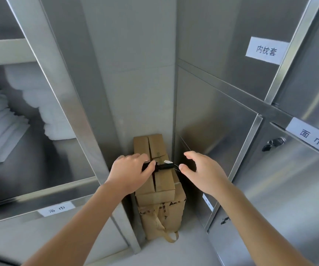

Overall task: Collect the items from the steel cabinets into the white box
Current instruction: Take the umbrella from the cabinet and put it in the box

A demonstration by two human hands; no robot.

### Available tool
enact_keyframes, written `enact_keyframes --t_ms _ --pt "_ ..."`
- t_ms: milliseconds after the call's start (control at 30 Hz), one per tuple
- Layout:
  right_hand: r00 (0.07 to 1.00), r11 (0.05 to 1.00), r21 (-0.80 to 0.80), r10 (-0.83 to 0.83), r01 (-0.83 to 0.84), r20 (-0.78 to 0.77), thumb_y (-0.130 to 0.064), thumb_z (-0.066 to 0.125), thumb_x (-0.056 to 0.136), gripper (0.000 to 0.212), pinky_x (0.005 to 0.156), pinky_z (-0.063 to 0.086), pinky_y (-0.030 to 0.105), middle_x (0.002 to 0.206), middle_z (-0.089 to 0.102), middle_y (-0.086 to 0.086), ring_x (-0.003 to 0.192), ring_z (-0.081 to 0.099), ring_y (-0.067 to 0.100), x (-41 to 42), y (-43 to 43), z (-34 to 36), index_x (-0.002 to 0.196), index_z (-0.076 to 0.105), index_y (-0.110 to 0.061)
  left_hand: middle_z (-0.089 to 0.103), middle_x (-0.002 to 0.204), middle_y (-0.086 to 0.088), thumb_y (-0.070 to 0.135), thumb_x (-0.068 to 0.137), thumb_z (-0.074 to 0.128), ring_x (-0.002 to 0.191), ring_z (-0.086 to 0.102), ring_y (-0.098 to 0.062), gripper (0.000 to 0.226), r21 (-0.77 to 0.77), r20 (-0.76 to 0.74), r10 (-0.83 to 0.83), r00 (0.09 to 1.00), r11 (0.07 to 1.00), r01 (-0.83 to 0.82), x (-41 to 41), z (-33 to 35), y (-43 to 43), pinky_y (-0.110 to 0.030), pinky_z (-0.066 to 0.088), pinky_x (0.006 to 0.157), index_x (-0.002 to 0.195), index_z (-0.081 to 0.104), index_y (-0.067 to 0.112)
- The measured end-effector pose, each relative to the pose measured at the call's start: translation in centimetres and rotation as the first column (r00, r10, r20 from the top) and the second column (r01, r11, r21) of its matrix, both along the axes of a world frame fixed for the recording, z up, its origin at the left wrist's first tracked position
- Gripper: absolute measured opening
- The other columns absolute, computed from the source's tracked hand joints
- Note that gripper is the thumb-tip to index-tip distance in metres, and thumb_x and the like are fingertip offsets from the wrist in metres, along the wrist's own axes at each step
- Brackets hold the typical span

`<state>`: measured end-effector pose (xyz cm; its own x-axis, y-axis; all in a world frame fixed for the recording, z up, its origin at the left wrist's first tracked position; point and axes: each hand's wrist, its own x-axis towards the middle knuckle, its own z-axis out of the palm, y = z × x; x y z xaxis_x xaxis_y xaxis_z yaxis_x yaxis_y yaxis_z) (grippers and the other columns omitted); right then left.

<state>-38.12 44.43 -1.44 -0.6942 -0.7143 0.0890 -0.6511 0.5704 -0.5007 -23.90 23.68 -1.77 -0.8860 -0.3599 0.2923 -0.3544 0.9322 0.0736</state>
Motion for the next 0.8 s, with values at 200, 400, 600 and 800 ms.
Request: enact_keyframes --t_ms 200,400,600,800 --pt "0.998 0.998 0.027 0.058 -0.059 0.018 -0.055 0.051 0.099 0.057 0.102 0.049 0.035 0.146 0.058 -0.009 0.131 0.055 0.015 -4.6 -6.6 -2.1 0.149 0.047 -0.029 0.065 0.092 0.012 0.066 0.092 0.014 0.071 0.056 -0.01 0.06 0.077 0.044 -0.008 0.999 0.997 0.004 -4.8 -2.6 -4.5 -0.029 0.038 0.067 0.106 0.06 0.03" --pt "0.997 0.995 0.068 0.07 -0.073 0.043 -0.058 0.05 0.097 0.058 0.102 0.05 0.036 0.145 0.059 -0.01 0.13 0.057 0.015 -10.6 -11.1 -4.6 0.148 0.048 -0.031 0.062 0.081 0.012 0.062 0.095 0.018 0.068 0.058 -0.007 0.055 0.142 0.068 0.039 0.997 0.989 -0.048 -8.9 -6.6 -7.4 -0.031 0.047 0.069 0.104 0.063 0.031" --pt "0.967 0.965 0.131 0.207 -0.227 0.151 -0.062 0.051 0.097 0.061 0.098 0.049 0.03 0.146 0.059 -0.008 0.13 0.059 0.016 -15.0 -17.1 -10.0 0.15 0.045 -0.032 0.058 0.072 0.012 0.06 0.096 0.025 0.06 0.055 -0.006 0.049 0.22 0.103 0.205 0.973 0.95 -0.223 -10.6 -11.1 -9.8 -0.026 0.04 0.058 0.097 0.064 0.03" --pt "0.888 0.908 0.145 0.335 -0.394 0.314 -0.055 0.058 0.096 0.052 0.084 0.046 0.018 0.131 0.068 -0.009 0.12 0.065 0.014 -17.1 -22.2 -17.3 0.142 0.055 -0.03 0.063 0.077 0.01 0.061 0.096 0.025 0.064 0.055 -0.006 0.048 0.328 0.147 0.366 0.919 0.858 -0.395 -10.9 -16.5 -10.1 -0.026 0.034 0.059 0.094 0.062 0.029"
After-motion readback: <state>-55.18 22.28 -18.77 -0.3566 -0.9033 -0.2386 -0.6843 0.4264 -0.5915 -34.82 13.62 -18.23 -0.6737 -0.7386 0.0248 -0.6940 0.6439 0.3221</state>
